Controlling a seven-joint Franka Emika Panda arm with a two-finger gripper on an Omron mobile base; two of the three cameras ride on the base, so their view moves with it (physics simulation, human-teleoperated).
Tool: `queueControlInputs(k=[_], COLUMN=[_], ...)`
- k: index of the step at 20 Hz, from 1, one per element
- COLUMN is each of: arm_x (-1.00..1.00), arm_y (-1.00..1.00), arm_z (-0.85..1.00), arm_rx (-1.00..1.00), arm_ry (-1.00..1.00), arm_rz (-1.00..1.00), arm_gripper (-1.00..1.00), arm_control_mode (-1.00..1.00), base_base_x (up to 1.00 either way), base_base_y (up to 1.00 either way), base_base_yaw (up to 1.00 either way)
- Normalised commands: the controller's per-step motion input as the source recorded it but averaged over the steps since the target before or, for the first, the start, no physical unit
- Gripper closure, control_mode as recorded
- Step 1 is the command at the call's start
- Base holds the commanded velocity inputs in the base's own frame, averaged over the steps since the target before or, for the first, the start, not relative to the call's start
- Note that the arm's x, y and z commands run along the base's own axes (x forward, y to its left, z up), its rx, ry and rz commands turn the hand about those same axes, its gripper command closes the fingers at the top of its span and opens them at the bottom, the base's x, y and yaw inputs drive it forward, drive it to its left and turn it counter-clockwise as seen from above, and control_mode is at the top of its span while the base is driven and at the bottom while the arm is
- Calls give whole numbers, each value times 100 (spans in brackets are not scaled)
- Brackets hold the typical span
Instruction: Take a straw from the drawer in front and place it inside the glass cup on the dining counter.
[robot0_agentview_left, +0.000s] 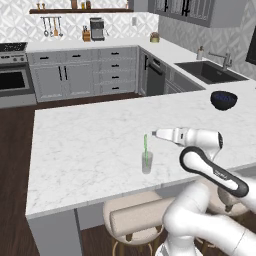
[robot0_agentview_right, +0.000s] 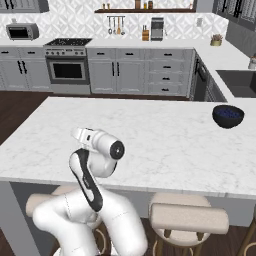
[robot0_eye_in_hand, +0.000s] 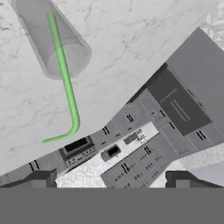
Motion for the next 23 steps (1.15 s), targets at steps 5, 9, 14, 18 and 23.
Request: queueControlInputs(k=[5,9,14,18,23], arm_x=[-79,-93,-80,-70,-66], arm_y=[-18,-10,-1,0,0], arm_z=[87,67,55,14,0], arm_rx=[-11,-15,-17,-21,-19], arm_ry=[3,8,19,26,29], arm_rz=[-5,-9,-12,-12,-9], arm_gripper=[-100,-100,-100,-100,-100], arm_control_mode=[-100,-100,-100,-100,-100], base_base_x=[0,0,0,0,0], base_base_y=[0,0,0,0,0], base_base_yaw=[0,0,0,0,0])
